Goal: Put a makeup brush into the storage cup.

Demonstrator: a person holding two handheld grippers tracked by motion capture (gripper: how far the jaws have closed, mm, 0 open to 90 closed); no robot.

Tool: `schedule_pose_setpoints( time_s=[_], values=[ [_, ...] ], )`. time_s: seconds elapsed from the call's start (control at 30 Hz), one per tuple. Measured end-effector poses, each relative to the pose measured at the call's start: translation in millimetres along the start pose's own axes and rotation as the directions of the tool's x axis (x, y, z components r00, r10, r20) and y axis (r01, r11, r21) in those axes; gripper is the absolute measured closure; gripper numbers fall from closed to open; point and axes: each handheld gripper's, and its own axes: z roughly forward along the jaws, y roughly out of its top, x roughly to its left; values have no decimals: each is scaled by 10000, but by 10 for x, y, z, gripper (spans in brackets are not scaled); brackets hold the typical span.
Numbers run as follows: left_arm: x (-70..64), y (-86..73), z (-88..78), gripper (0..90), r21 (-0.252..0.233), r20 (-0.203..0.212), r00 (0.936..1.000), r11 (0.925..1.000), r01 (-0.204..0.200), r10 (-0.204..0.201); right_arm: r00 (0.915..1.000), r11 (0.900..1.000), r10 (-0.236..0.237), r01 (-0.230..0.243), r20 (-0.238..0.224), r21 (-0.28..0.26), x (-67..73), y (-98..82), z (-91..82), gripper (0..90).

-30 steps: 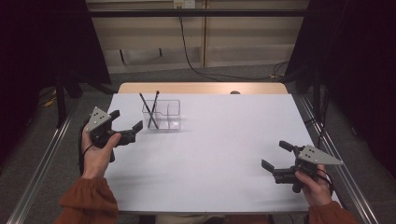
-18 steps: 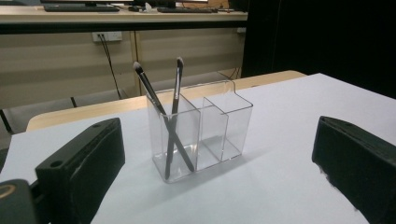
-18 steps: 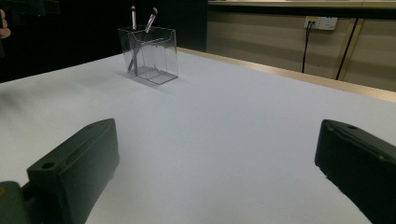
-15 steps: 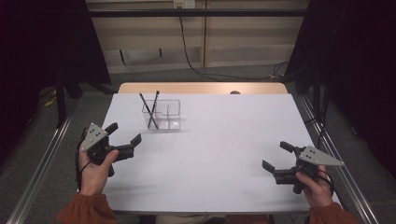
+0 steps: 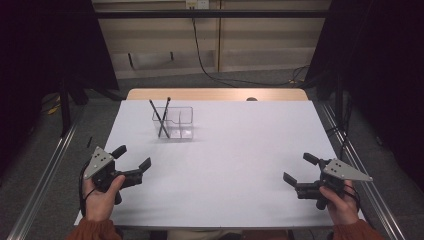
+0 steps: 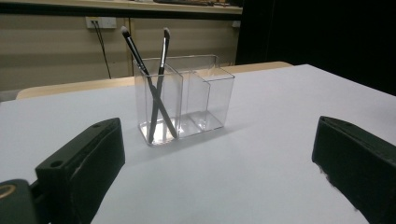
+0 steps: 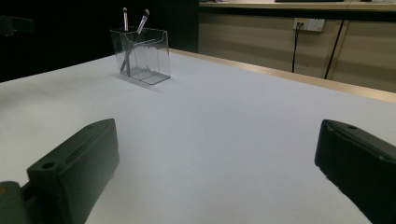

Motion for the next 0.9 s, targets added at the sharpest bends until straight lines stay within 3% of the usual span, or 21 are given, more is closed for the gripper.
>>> schedule_pose_setpoints(
  time_s=[0.3, 0.37, 0.5, 0.7, 0.9],
  values=[
    [-30, -144, -79, 26, 72, -123, 9999, 10000, 22, -21, 9999, 10000, 11, -11, 151, 21, -3, -8, -31, 0],
    [-51, -144, -87, 26, 46, -121, 9998, 9998, -179, 179, 9999, 10000, 67, -66, 158, -32, 1, -5, -39, 0],
    [-57, -176, -101, 26, 107, -182, 9998, 9999, -55, 57, 9999, 10000, 64, -64, 153, -19, -4, -6, -45, 0],
    [-75, -194, -83, 26, 381, 199, 9998, 9993, -60, 52, 9999, 10000, 53, -54, 122, 9, -11, -4, -11, 0],
    [-44, -205, -80, 26, 396, -26, 10000, 9992, -58, 59, 10000, 9999, 33, -33, 44, 110, -20, -7, 16, 0]
  ],
)
